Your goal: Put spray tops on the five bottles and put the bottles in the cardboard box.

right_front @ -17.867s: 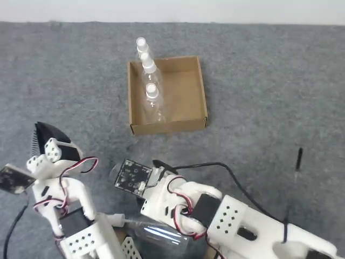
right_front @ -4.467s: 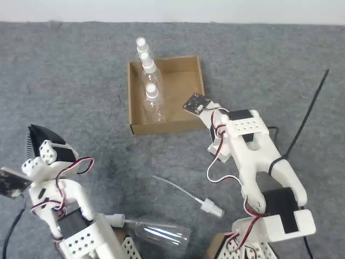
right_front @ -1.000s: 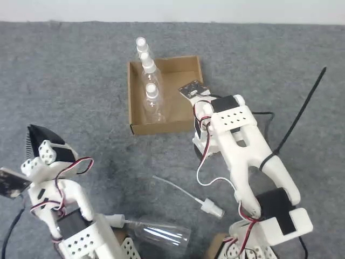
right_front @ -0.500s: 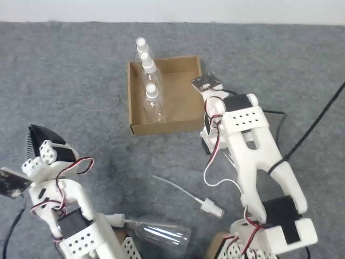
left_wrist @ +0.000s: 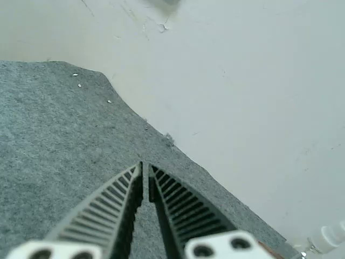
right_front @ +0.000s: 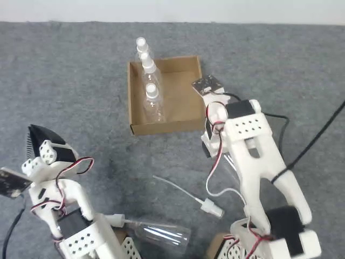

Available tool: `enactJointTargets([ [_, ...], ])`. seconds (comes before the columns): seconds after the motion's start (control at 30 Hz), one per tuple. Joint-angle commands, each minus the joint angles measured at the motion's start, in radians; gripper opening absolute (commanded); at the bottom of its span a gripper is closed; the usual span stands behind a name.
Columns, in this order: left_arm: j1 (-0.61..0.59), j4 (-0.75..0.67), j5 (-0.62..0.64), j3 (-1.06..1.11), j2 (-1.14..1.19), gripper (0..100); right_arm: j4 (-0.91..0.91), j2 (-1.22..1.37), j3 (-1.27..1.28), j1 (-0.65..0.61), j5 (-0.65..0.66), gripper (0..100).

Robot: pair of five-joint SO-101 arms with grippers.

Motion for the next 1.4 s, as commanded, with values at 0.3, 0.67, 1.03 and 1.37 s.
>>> enactJointTargets([
  [0.3, 0.003, -0.035, 0.002, -0.012, -0.017, 2, -0.058, -0.206, 0.08, 0.051, -0.009, 1.3],
  [0.67, 0.003, -0.037, 0.002, -0.012, -0.017, 2, -0.058, -0.311, 0.123, 0.067, -0.011, 1.3],
  [1.03, 0.003, -0.037, 0.002, -0.015, -0.017, 2, -0.059, -0.435, 0.181, 0.062, -0.011, 1.3],
  [1.37, 0.003, -0.037, 0.002, -0.015, -0.017, 2, -0.168, -0.634, 0.318, 0.062, -0.011, 1.3],
])
